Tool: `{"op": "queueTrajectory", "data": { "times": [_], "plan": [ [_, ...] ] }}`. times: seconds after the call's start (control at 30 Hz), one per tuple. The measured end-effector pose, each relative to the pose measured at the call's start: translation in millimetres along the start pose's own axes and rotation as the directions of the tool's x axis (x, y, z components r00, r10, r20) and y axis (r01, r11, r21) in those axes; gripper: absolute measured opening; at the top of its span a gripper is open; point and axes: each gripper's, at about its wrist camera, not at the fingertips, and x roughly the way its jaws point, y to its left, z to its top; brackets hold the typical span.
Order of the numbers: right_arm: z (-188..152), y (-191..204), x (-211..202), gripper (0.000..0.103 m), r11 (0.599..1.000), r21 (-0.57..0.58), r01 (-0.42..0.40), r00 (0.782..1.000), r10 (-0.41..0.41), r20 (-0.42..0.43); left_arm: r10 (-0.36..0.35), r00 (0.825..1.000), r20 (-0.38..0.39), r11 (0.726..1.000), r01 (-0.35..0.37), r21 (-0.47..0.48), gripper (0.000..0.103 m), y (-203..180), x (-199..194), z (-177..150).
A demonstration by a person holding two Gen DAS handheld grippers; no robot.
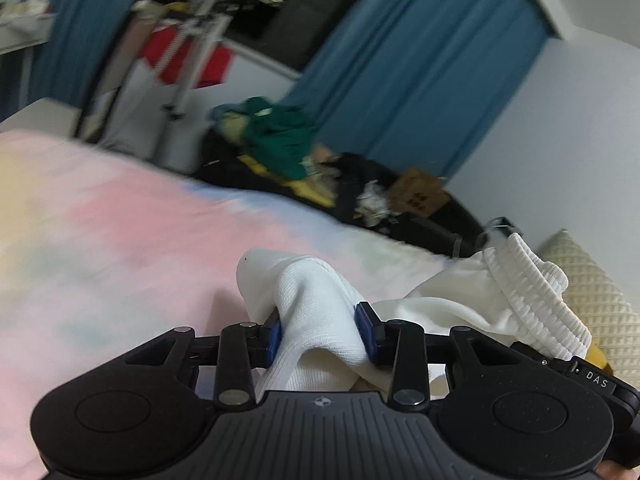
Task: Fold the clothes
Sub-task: 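Lower the folded sweatpants onto the bed and open both grippers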
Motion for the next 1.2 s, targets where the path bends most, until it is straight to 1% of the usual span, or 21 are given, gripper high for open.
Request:
{"op": "queueTrajectory", "data": {
  "times": [0.07,0.2,0.27,0.37,0.43,0.47,0.53,0.57,0.6,0.67,0.7,0.73,0.77,0.8,0.83,0.87,0.93,1.03,1.1,1.13,1.2],
  "plan": [
    [29.0,-20.2,6.9,0.031,1.0,0.019,0.01,0.999,-0.011,0.047,-0.042,0.999,0.011,0.999,0.042,0.024,0.039,-28.6,37.0,12.5],
    [74.0,-70.1,24.0,0.031,0.997,0.06,0.05,0.989,-0.058,0.139,-0.125,0.992,-0.003,0.987,0.124,0.104,0.039,-84.5,120.4,32.4],
    [85.4,-98.1,32.6,0.031,0.994,0.092,0.063,0.982,-0.079,0.174,-0.157,0.988,-0.011,0.979,0.157,0.126,0.039,-104.3,160.8,33.6],
    [77.9,-140.7,45.8,0.031,0.986,0.137,0.099,0.972,-0.125,0.201,-0.179,0.983,-0.042,0.969,0.183,0.166,0.039,-123.7,218.0,19.6],
    [60.4,-165.7,55.1,0.031,0.977,0.145,0.159,0.967,-0.184,0.179,-0.173,0.98,-0.095,0.963,0.189,0.19,0.039,-126.1,250.9,-1.3],
    [50.9,-179.0,59.5,0.031,0.969,0.153,0.192,0.964,-0.216,0.153,-0.163,0.978,-0.13,0.96,0.187,0.21,0.039,-124.4,265.5,-14.8],
    [24.6,-205.5,68.5,0.031,0.95,0.193,0.247,0.963,-0.262,0.06,-0.134,0.973,-0.189,0.953,0.179,0.245,0.04,-116.0,290.9,-42.9],
    [10.7,-218.7,73.0,0.031,0.938,0.213,0.273,0.959,-0.282,0.011,-0.119,0.97,-0.21,0.949,0.173,0.262,0.042,-109.9,301.0,-57.1],
    [-3.0,-226.1,75.2,0.032,0.931,0.217,0.292,0.955,-0.295,-0.019,-0.115,0.972,-0.205,0.945,0.17,0.279,0.043,-103.3,303.2,-68.9],
    [-23.3,-227.5,74.5,0.035,0.934,0.177,0.309,0.95,-0.312,-0.012,-0.102,0.975,-0.2,0.931,0.164,0.326,0.045,-96.9,299.6,-80.8],
    [-28.8,-227.8,74.6,0.039,0.934,0.17,0.315,0.948,-0.318,-0.01,-0.093,0.975,-0.2,0.924,0.159,0.348,0.045,-94.3,297.7,-86.0],
    [-28.9,-227.6,73.8,0.045,0.93,0.177,0.322,0.946,-0.324,-0.018,-0.074,0.974,-0.213,0.92,0.149,0.363,0.047,-94.5,295.6,-86.3],
    [-27.3,-227.1,72.3,0.048,0.925,0.187,0.332,0.943,-0.332,-0.029,-0.056,0.973,-0.225,0.918,0.138,0.371,0.049,-91.8,292.5,-84.4],
    [-25.7,-226.6,70.9,0.056,0.919,0.197,0.341,0.94,-0.34,-0.04,-0.036,0.972,-0.234,0.915,0.126,0.382,0.05,-89.8,288.3,-82.5],
    [-22.2,-224.8,66.7,0.064,0.912,0.204,0.356,0.934,-0.352,-0.056,-0.009,0.974,-0.228,0.905,0.105,0.412,0.051,-92.2,277.3,-81.2],
    [-17.9,-222.4,61.3,0.065,0.904,0.208,0.374,0.927,-0.367,-0.074,0.016,0.975,-0.221,0.894,0.085,0.44,0.05,-94.6,265.5,-79.7],
    [-11.1,-210.9,46.0,0.066,0.894,0.202,0.4,0.917,-0.387,-0.103,0.031,0.981,-0.194,0.875,0.067,0.48,0.052,-99.4,232.0,-73.3],
    [-0.5,-184.6,15.8,0.066,0.896,0.156,0.416,0.909,-0.404,-0.102,0.028,0.983,-0.179,0.864,0.066,0.499,0.052,-116.8,190.1,-63.7],
    [7.9,-162.3,-5.4,0.066,0.903,0.102,0.417,0.908,-0.41,-0.081,0.011,0.989,-0.15,0.849,0.07,0.524,0.055,-130.9,160.3,-58.2],
    [12.0,-149.5,-16.5,0.066,0.909,0.076,0.41,0.911,-0.406,-0.069,0.0,0.991,-0.132,0.842,0.071,0.535,0.058,-138.8,143.0,-56.1],
    [23.1,-125.2,-38.0,0.066,0.921,0.037,0.388,0.921,-0.386,-0.043,-0.022,0.994,-0.102,0.835,0.075,0.546,0.06,-153.3,107.4,-53.0]
  ]
}}
